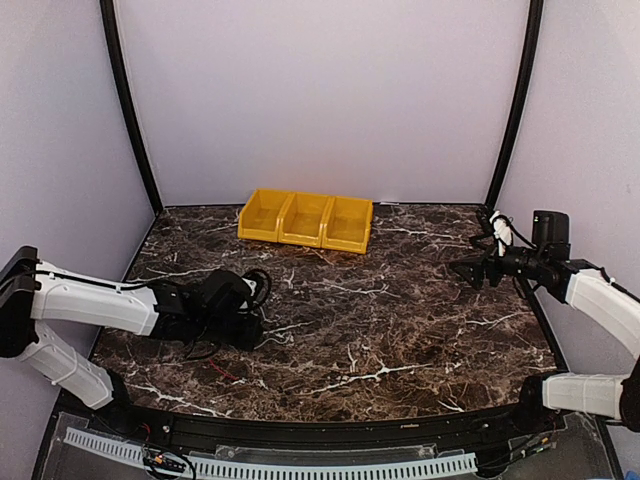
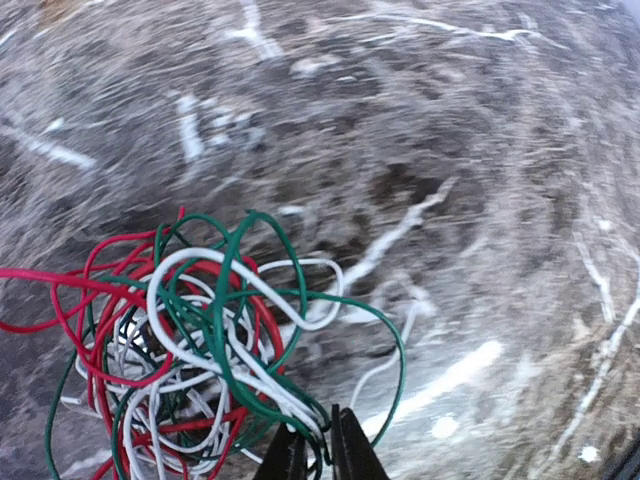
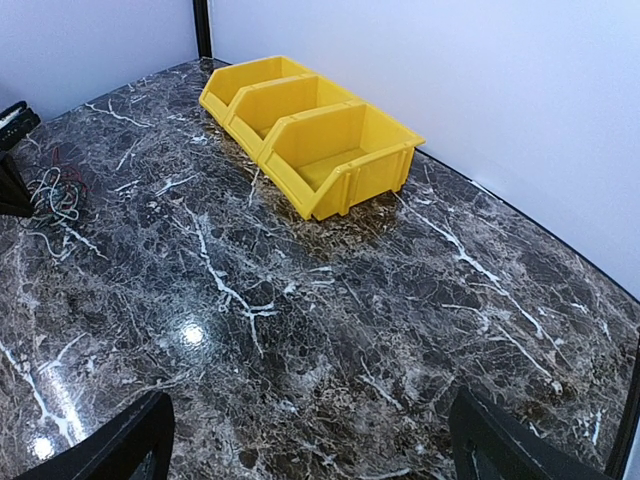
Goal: Untangle the cables
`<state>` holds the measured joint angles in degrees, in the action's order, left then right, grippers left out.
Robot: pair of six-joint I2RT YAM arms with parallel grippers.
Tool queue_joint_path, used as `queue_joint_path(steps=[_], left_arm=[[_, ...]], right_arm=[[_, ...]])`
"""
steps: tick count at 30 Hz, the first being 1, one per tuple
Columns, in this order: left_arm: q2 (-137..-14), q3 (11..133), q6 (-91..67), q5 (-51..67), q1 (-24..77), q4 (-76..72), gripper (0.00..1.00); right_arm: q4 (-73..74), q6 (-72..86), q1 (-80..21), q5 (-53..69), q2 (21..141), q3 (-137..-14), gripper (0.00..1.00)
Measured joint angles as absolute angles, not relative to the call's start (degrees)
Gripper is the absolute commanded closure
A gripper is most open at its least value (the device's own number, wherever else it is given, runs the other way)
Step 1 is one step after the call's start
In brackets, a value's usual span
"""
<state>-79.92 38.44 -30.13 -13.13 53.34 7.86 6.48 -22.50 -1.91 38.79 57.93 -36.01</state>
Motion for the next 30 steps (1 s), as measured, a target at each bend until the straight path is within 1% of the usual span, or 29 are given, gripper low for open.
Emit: queue_joint_path(steps=[4, 5, 6, 7, 8, 9, 11, 13, 17, 21, 22, 26, 28, 30], left_arm=[[-82.52, 40.45, -26.09, -3.79, 56.49, -0.1, 0.93], [-83.4, 41.43, -24.97, -1.87, 57.76, -2.02, 0.92], [-83.96, 42.17, -24.18, 0.01, 58.72, -3.46, 0.89], [-84.55, 43.13, -23.33, 1.72, 59.88, -5.23, 0.8], [-84.79, 43.64, -22.83, 2.92, 60.55, -6.42, 0.74], [-84.86, 44.05, -22.28, 3.95, 61.34, -7.79, 0.61], [-84.55, 44.14, -21.43, 4.36, 61.98, -9.74, 0.5], [-84.29, 44.14, -21.02, 3.01, 61.89, -9.72, 0.46], [-83.11, 44.1, -20.95, -0.73, 61.78, -7.53, 0.44], [-79.31, 43.11, -20.99, -3.75, 61.71, -6.33, 0.44], [-78.35, 42.87, -20.97, -4.32, 61.71, -6.31, 0.45], [-77.17, 42.81, -20.91, -5.52, 61.71, -6.52, 0.57], [-77.65, 42.81, -20.6, -5.15, 61.71, -6.61, 0.59], [-78.94, 43.05, -20.58, -4.03, 61.71, -6.79, 0.58]], right_arm=[[6.46, -22.68, -1.91, 38.79, 57.93, -35.97, 0.03], [6.46, -22.72, -1.91, 38.79, 57.93, -35.94, 0.04], [6.44, -22.85, -1.91, 38.79, 57.93, -35.94, 0.04], [6.44, -22.92, -1.91, 38.81, 57.93, -35.92, 0.05], [6.46, -22.98, -1.91, 38.87, 57.93, -35.9, 0.05], [6.46, -23.09, -1.91, 39.07, 57.91, -35.86, 0.06], [6.61, -23.66, -2.17, 39.64, 57.91, -35.86, 0.08], [7.33, -24.88, -3.09, 40.07, 57.91, -35.88, 0.11], [10.63, -27.7, -8.54, 39.79, 59.09, -37.23, 0.16], [14.46, -31.27, -15.66, 38.13, 62.83, -41.41, 0.23], [15.11, -32.03, -17.34, 37.5, 63.66, -42.22, 0.25], [18.83, -35.16, -26.09, 34.17, 66.7, -45.36, 0.29], [20.38, -36.23, -29.58, 32.84, 67.2, -46.0, 0.31], [21.8, -37.08, -32.38, 31.94, 67.79, -46.85, 0.32]])
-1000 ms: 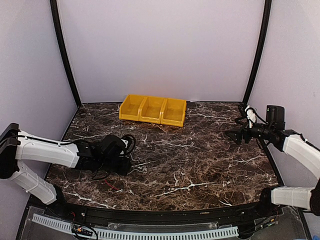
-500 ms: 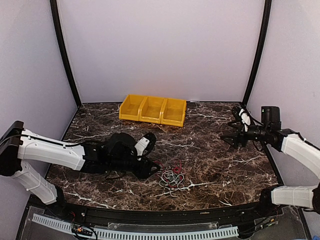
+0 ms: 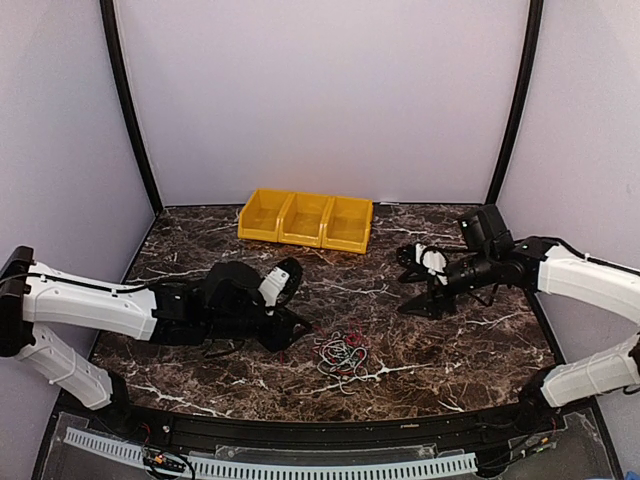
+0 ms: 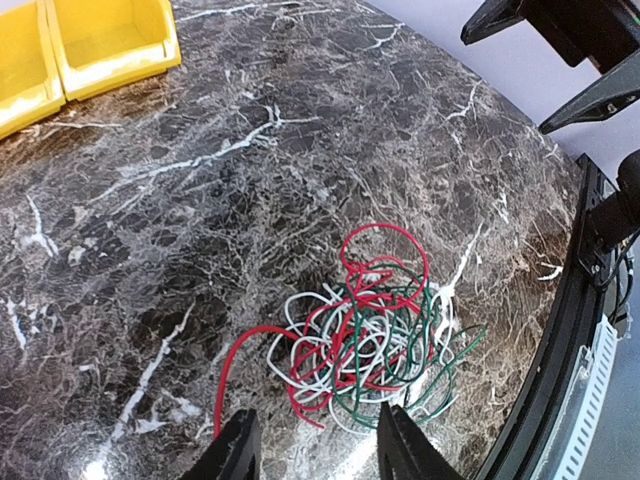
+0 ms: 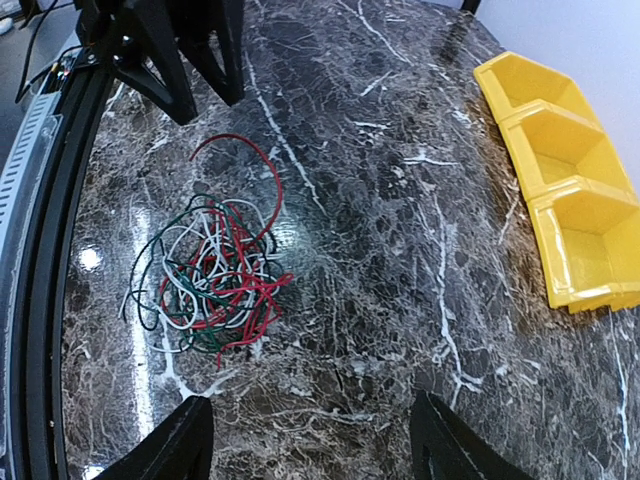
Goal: Untangle the cables
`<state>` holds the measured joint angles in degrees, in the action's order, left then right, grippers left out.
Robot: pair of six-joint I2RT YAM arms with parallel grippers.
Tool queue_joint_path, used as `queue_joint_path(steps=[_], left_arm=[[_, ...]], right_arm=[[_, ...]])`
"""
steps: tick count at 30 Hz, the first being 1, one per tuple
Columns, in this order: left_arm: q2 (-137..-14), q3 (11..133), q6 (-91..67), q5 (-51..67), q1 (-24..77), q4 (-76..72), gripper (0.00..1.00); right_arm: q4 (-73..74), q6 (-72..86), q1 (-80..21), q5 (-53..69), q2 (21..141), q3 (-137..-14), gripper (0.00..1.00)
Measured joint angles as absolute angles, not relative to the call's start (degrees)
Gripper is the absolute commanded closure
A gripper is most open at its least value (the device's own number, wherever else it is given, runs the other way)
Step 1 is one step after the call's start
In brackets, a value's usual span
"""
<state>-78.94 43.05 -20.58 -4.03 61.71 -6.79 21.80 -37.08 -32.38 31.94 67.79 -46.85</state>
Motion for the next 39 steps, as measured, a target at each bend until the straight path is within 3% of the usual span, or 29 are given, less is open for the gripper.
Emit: queue_joint_path(steps=[7, 10, 14, 23, 32, 39], left_arm=[[-88.62, 47.46, -21.63, 1.41, 61.71, -6.17, 0.52], [-90.87, 49.01, -22.44, 2.79, 61.71, -5.63, 0.63], [-92.12, 49.93, -22.85, 3.88, 61.71, -5.43, 0.7], [-95.5, 53.19, -23.33, 4.93, 61.65, -4.25, 0.99], [-95.85, 54.61, -24.4, 4.69, 61.6, -3.07, 1.0], [-91.94, 54.61, -27.18, 2.44, 60.84, -3.16, 1.0]], right_arm=[[24.99, -38.11, -39.11, 29.93, 72.64, -51.48, 0.33], [25.47, -38.06, -39.79, 29.95, 73.69, -51.72, 0.33], [25.85, -37.95, -40.01, 29.91, 74.41, -51.72, 0.32], [25.78, -37.82, -40.14, 29.87, 74.35, -50.81, 0.32], [25.56, -40.1, -40.36, 32.58, 73.43, -49.39, 0.29], [22.81, -40.36, -44.36, 34.92, 80.07, -53.58, 0.42]])
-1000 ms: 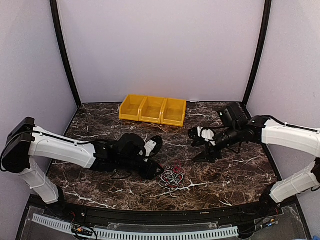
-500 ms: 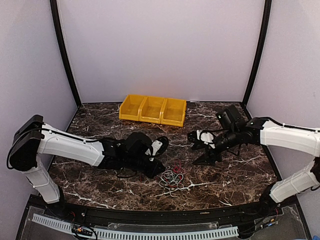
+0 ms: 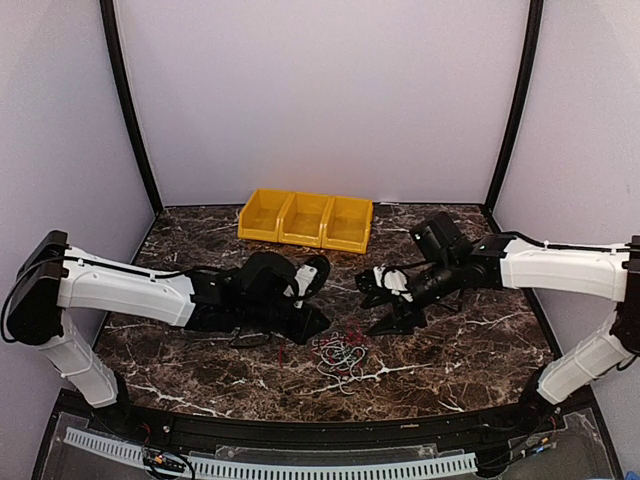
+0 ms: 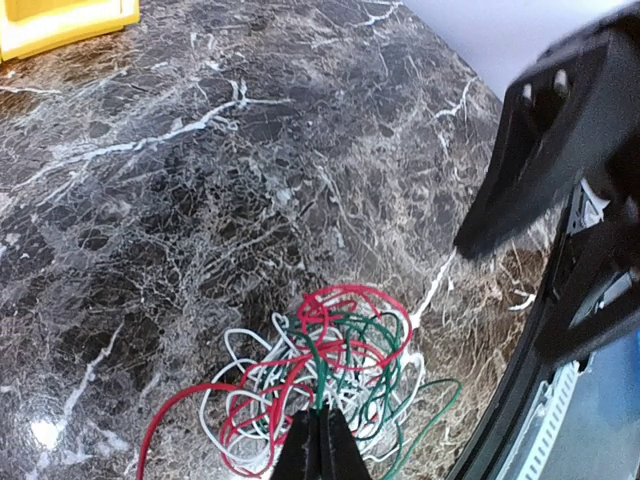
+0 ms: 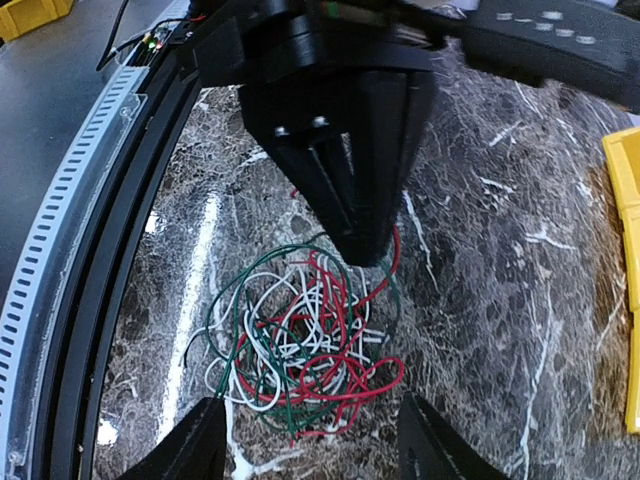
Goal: Untangle the cables
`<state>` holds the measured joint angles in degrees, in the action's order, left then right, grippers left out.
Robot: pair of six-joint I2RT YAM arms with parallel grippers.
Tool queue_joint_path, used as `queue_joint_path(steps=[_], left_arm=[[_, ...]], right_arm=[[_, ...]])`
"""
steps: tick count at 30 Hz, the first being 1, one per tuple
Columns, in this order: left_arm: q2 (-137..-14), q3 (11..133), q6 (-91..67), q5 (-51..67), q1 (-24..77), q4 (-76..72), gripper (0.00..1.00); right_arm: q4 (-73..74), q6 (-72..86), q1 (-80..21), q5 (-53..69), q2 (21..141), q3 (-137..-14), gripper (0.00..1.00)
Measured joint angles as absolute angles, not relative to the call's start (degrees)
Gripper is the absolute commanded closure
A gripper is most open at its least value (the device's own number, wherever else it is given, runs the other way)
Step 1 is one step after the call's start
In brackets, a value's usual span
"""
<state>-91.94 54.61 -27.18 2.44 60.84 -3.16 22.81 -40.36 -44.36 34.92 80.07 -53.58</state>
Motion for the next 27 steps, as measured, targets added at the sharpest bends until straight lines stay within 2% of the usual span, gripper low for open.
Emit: queue_joint_path(steps=[2, 10, 14, 21, 22, 25, 27], left_arm=[[-90.91, 54.61, -29.26, 2.5, 60.1, -3.4, 1.0], [-89.52, 54.24, -37.12, 3.4, 58.33, -6.02, 1.0], [-89.01, 54.17, -38.74, 3.44, 58.02, -6.13, 1.0], [-87.33, 54.15, -39.66, 3.42, 57.67, -5.96, 1.0], [-86.87, 54.15, -39.64, 3.4, 57.58, -5.8, 1.0], [-84.9, 54.26, -39.33, 2.9, 57.39, -4.49, 1.0], [-83.29, 54.74, -38.72, 2.26, 57.19, -2.96, 1.0]], right_arm=[[21.56, -40.4, -46.15, 34.94, 82.89, -54.94, 0.4], [11.92, -41.17, -50.43, 34.44, 89.06, -51.62, 0.21], [8.47, -41.5, -52.51, 32.91, 93.3, -49.1, 0.21], [-0.69, -40.95, -57.87, 25.34, 96.79, -47.64, 0.3], [-3.14, -40.71, -58.5, 23.27, 97.45, -46.83, 0.32], [-7.92, -41.32, -60.05, 16.93, 99.53, -44.27, 0.5], [-10.28, -41.56, -60.53, 14.92, 100.64, -44.42, 0.55]])
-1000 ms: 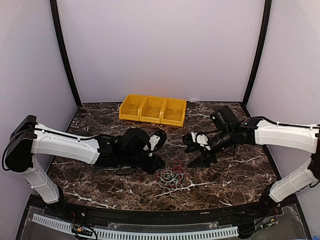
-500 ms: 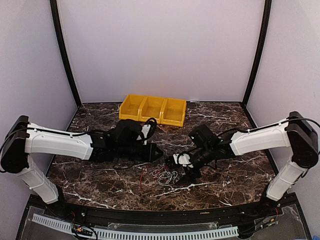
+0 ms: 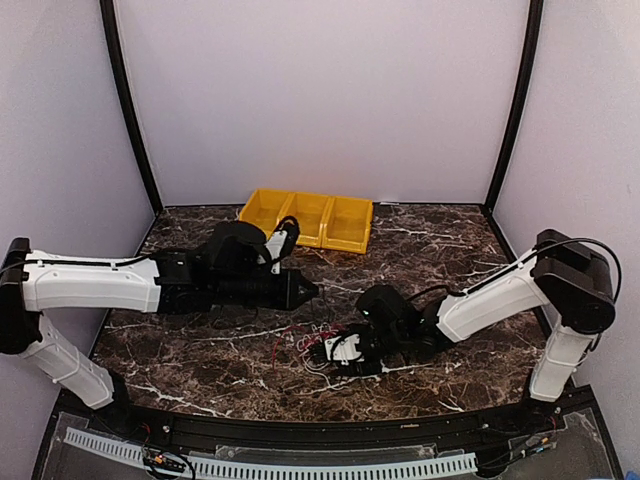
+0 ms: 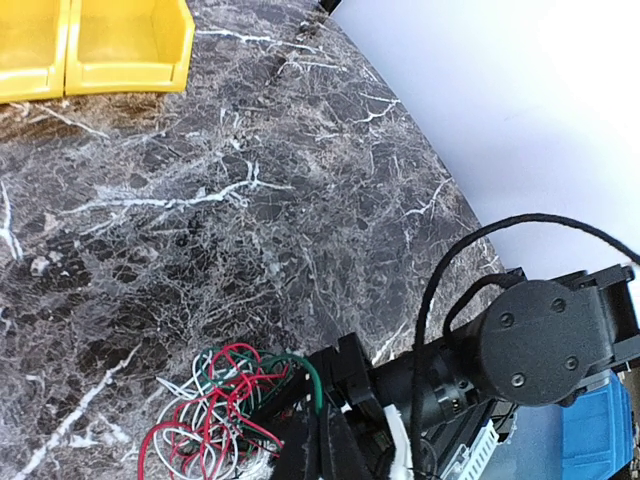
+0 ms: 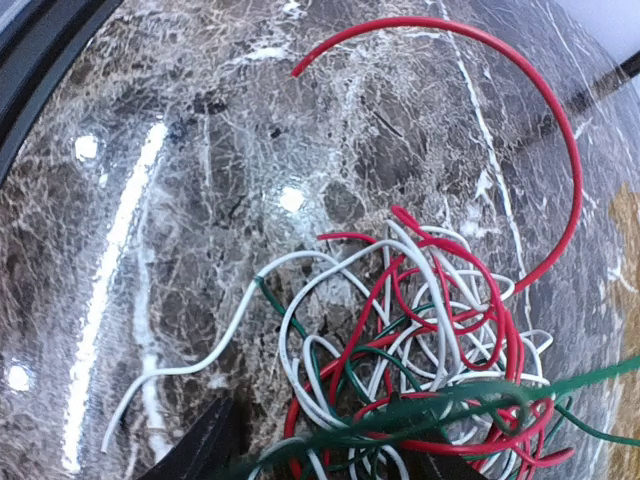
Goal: Untangle the cables
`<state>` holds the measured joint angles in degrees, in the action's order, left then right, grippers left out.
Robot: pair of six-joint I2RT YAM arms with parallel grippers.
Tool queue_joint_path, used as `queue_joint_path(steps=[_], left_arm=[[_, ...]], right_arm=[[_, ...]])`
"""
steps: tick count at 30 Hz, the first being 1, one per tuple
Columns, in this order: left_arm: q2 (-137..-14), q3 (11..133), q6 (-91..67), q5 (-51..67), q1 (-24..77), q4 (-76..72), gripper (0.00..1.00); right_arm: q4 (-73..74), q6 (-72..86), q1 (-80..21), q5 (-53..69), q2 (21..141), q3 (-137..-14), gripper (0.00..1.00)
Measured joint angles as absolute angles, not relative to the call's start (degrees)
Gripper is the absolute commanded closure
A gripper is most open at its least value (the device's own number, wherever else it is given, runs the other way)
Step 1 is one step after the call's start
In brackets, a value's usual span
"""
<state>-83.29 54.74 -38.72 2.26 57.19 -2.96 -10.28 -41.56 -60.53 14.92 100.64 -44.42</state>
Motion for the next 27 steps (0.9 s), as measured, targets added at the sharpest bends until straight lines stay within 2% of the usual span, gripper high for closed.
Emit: queue_joint_path(steps=[10, 17, 21, 27], left_arm=[[-72.95, 70.57, -29.04, -4.64, 56.62, 10.94, 1.0], [-63.66, 80.97, -22.13, -11.27, 56.47, 12.75, 1.0], [-59.59, 79.9, -21.17, -13.58, 56.47, 12.12, 1.0], [-59.24, 70.3, -22.26, -14.48, 56.4, 11.53, 1.0]], right_arm=[[-12.1, -43.57, -60.86, 8.23, 101.51, -45.15, 0.59], [-10.28, -43.88, -59.57, 8.64, 100.92, -45.21, 0.59], [-9.32, -43.88, -59.18, 9.28, 100.92, -45.6, 0.57], [-6.17, -43.88, -58.54, 10.28, 100.07, -46.11, 0.55]])
